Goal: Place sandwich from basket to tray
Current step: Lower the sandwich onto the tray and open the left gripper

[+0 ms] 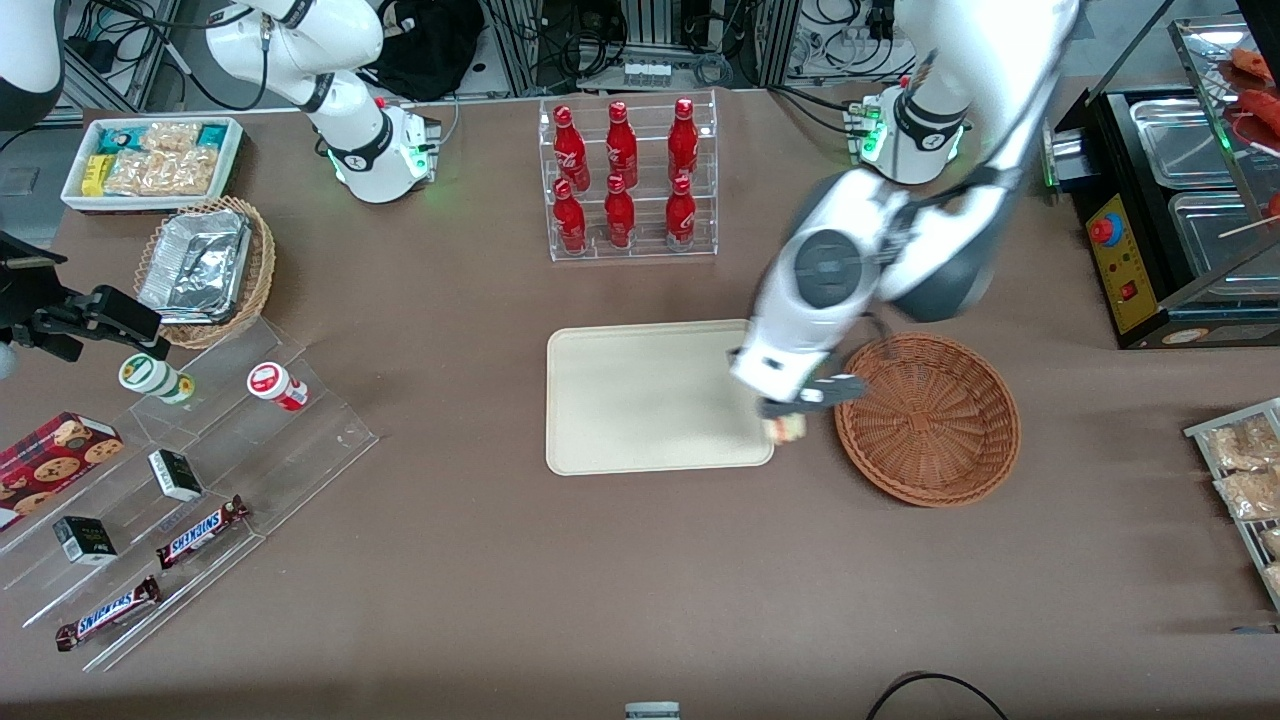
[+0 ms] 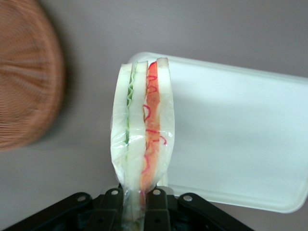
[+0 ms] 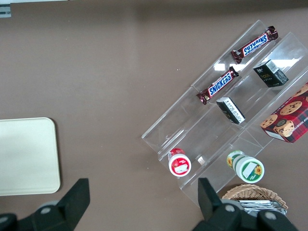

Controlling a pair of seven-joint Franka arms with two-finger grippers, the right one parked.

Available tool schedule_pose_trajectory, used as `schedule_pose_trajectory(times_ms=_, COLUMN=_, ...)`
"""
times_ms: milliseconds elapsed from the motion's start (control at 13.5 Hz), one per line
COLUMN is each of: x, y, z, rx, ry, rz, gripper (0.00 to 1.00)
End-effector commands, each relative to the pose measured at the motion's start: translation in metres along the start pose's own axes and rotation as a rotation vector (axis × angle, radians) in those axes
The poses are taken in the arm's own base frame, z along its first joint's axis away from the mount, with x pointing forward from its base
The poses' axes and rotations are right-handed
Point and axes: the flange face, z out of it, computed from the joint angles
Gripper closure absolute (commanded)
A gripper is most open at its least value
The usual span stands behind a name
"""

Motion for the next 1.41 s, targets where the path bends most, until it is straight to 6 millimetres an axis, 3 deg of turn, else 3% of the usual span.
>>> schedule_pose_trajectory(times_ms=0, x=-0.008, y=0.05, z=0.041, rx=-0.011, ry=-0.006, rz=0.057, gripper=0.9)
schedule_pose_trajectory(times_ms=148, x=-0.025, y=0.08, z=0.067, rx=-0.04, ry=0.007, rz=0.09, gripper=0.91)
schedule_pose_trajectory(times_ms=444, x=-0.048, y=0.109, z=0.103, rx=-0.044, ry=0.049, rz=0.158, gripper=0.9)
schedule_pose_trajectory(times_ms=593, x=-0.05, y=0.109, z=0.118, rx=-0.016, ry=0.052, rz=0.159, gripper=0.89)
schedule_pose_trajectory(times_ms=889, x=-0.05, y=0.107, z=0.123, rx=-0.004, ry=0.05, rz=0.14, gripper=0.88)
schedule_pose_trajectory(times_ms=963, x=-0.049, y=0.107, z=0.124, rx=-0.004, ry=0.049, rz=0.125, gripper=0.72)
schedule_pose_trajectory(times_ms=1037, x=-0.051, y=0.108, z=0.124, rx=-0.004, ry=0.048, rz=0.113, gripper=0.32)
schedule_pose_trajectory(times_ms=1111, x=-0.05, y=0.107, z=0.123, rx=-0.006, ry=0.049, rz=0.099, gripper=0.0)
schedule_pose_trajectory(times_ms=1333, x=-0.052, y=0.108, z=0.105, rx=-0.02, ry=0.065, rz=0.016, gripper=0.0)
